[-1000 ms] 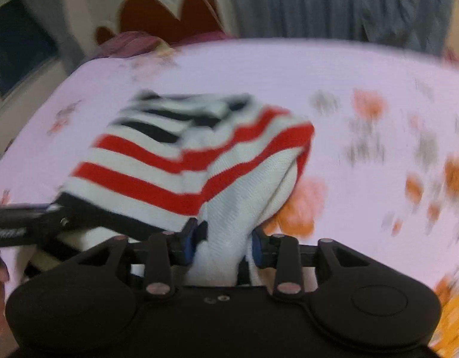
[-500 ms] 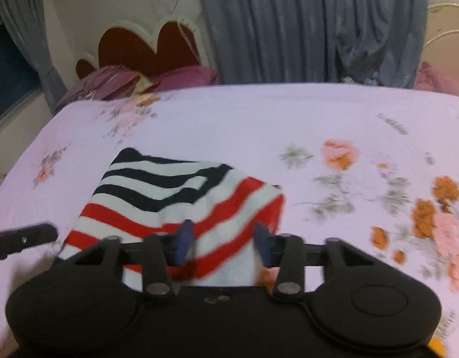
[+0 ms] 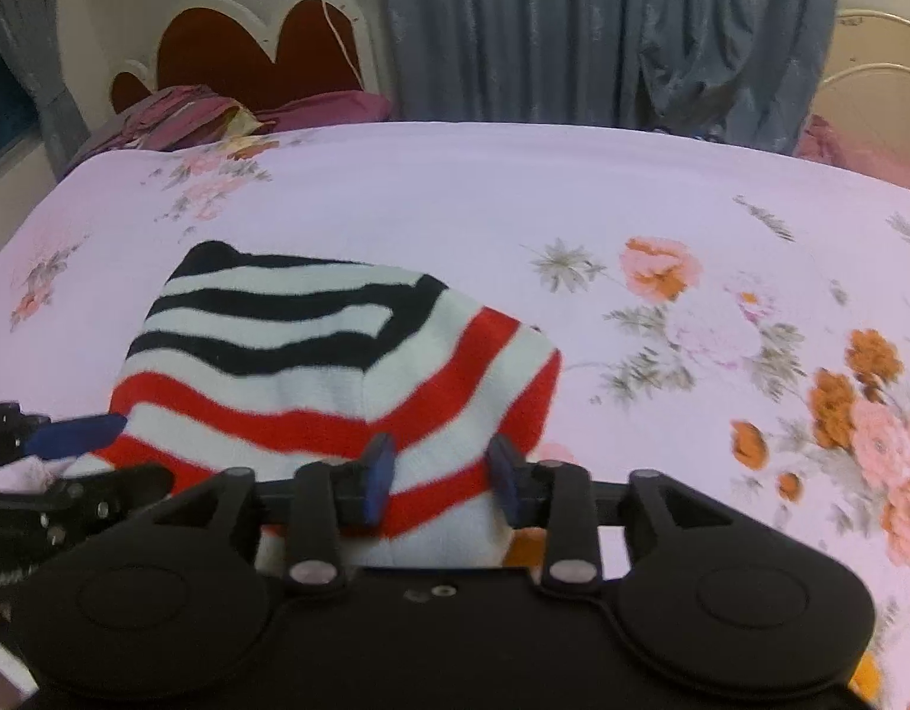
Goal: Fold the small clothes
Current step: 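Release the sweater with both tools and pull them back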
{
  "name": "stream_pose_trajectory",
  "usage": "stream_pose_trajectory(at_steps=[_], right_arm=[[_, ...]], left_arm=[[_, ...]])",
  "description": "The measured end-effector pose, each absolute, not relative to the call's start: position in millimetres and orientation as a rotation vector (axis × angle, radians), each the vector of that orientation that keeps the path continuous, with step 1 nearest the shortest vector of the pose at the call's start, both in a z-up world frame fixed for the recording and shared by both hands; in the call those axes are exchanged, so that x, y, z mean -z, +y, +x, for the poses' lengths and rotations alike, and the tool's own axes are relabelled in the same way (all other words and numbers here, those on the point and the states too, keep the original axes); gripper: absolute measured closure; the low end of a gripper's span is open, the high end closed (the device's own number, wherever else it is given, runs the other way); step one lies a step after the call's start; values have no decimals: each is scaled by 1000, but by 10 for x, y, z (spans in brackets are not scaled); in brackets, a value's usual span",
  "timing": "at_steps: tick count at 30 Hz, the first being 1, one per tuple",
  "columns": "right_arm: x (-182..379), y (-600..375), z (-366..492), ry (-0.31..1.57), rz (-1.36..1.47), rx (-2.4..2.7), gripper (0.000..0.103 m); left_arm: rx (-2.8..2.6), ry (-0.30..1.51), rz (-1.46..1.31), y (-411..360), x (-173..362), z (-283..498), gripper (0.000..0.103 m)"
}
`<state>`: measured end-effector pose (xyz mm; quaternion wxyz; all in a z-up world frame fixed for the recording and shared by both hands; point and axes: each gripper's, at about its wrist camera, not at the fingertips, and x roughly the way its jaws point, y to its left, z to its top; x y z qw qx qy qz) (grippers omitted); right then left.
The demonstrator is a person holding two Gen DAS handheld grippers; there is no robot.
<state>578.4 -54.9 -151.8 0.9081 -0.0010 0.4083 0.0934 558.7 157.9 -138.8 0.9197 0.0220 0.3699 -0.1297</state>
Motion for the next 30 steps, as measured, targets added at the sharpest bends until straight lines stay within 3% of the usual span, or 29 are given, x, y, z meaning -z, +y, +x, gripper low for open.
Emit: stream_pose_trajectory(at_steps=[3,6,8,12,13,25,30], right_arm=[[1450,-584,5605,837,2,-194,63],[1426,-663,5410,864,39,-207,44],[1427,-729,5261,883,59,-225,45],[1519,-759,5075,954,72,-302,70],[1555,-736,5062,953,32,-292,82],[1736,-657,4955,896,-85,-254,83],[1454,-722,4675,824,-76,-262,85]], left_arm=[[255,739,31,1638,1337,5429,60],[241,731,12,1712,1276,5252,60],[234,732,-5,1785,1253,5111,60],[216,769,-31,1896,1375,4865,63],[221,780,-36,1898,1423,4829,65],[172,828,-50,1829,1577,4641,67],[139,816,3,1720,1454,4435,67]])
